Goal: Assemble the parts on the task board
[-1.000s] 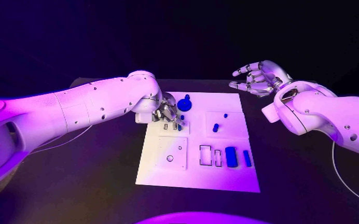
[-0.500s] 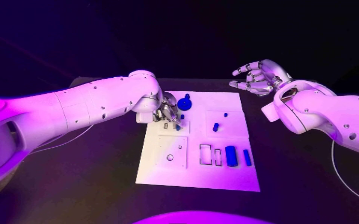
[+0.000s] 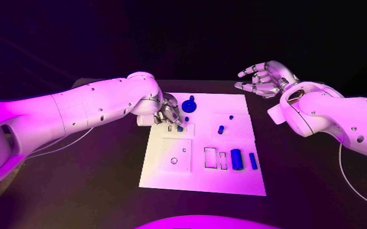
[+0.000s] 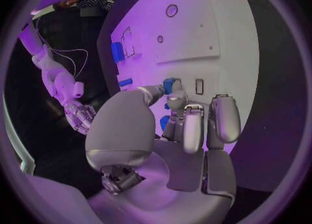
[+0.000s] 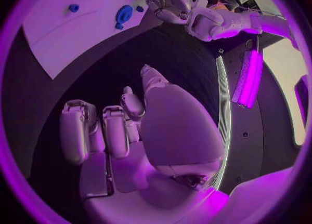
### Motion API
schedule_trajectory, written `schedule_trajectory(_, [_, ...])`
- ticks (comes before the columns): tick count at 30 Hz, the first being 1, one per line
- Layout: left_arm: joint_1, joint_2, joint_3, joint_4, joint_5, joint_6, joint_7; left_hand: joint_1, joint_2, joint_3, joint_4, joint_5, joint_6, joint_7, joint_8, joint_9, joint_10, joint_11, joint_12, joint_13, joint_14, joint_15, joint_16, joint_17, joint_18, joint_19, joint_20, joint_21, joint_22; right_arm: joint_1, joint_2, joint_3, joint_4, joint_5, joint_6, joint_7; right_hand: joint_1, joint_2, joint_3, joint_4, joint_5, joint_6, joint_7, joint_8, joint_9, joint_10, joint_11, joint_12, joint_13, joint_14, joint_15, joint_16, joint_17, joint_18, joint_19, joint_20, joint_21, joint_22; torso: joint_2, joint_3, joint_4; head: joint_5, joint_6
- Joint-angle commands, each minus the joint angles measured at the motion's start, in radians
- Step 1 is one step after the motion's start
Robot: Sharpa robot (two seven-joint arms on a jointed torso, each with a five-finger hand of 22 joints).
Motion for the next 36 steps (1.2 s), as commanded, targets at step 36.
schedule_trajectory(36, [-0.063, -0.108, 0.008, 0.177, -0.204, -0.287, 0.044, -0.070, -0.048, 0.298, -0.242, 0.014, 0.022, -0.016, 0.030, 0.032, 0.049, -0.016, 0.031, 0.032, 0.095, -0.018, 0.008, 0.236, -0.025, 0.026, -0.012, 0.024, 0.040, -0.003, -0.010, 0.000, 0.000, -0.007, 0.002, 0.003, -0.014, -0.005, 0.007, 0.001, 0.014, -0.006, 0.000, 0.009, -0.003, -0.001, -0.002, -0.003, -0.002, 0.072, -0.007, -0.006, 0.121, 0.011, 0.011, -0.009, -0.006, 0.189, 0.001, -0.0002, -0.0008, 0.004, -0.010])
